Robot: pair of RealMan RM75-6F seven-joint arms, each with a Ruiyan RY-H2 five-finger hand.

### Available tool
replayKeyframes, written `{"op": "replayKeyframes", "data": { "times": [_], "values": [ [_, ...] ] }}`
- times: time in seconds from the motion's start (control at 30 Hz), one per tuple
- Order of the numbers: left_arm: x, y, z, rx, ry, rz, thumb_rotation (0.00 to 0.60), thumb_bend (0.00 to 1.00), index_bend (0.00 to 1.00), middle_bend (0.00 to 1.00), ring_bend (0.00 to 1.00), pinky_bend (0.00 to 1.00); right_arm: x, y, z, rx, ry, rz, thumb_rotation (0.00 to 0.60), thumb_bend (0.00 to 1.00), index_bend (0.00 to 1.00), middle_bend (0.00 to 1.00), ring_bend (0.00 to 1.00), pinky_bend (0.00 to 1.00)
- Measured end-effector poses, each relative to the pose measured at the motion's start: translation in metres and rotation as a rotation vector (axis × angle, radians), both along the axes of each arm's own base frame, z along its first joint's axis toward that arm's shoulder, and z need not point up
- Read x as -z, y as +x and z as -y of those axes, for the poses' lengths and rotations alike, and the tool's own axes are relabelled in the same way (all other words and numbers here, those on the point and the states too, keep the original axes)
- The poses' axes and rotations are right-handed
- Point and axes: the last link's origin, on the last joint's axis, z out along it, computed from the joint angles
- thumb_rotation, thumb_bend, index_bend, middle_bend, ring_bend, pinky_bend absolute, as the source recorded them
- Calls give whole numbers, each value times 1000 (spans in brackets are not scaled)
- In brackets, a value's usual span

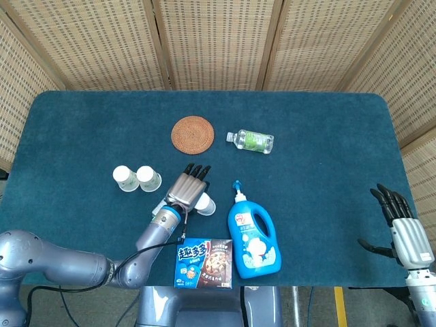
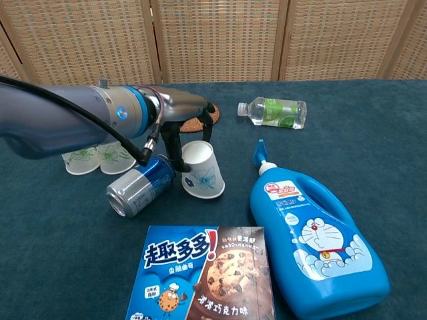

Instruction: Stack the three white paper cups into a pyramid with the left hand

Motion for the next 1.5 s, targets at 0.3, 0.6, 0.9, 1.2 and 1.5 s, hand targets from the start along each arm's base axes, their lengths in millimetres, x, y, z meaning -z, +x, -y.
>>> {"op": "replayKeyframes", "data": {
  "times": [0.3, 0.6, 0.9, 1.2, 1.5],
  "values": [
    [-49, -4, -14, -14, 86, 39, 600, 283, 478, 0, 0, 0, 1, 2, -1, -1, 0, -12, 600, 110, 42, 0, 0, 0],
    [-118, -38, -31, -102, 210, 59, 600, 283, 461, 0, 0, 0, 4, 4, -1, -1, 0, -34, 600, 110, 42, 0, 0, 0],
    [-179, -105, -35, -240, 287, 28, 600, 281, 453, 0, 0, 0, 9, 9, -3, -14, 8, -59, 600, 109, 42, 0, 0, 0],
    [-179, -138, -35, -274, 251, 12, 600, 280, 451, 0, 0, 0, 13, 12, -3, -14, 10, -71, 600, 110, 42, 0, 0, 0],
    [-162, -134, -33, -255, 220, -1, 600, 279, 450, 0, 0, 0, 11, 11, -3, -16, 5, -61, 600, 110, 42, 0, 0, 0]
  ]
}}
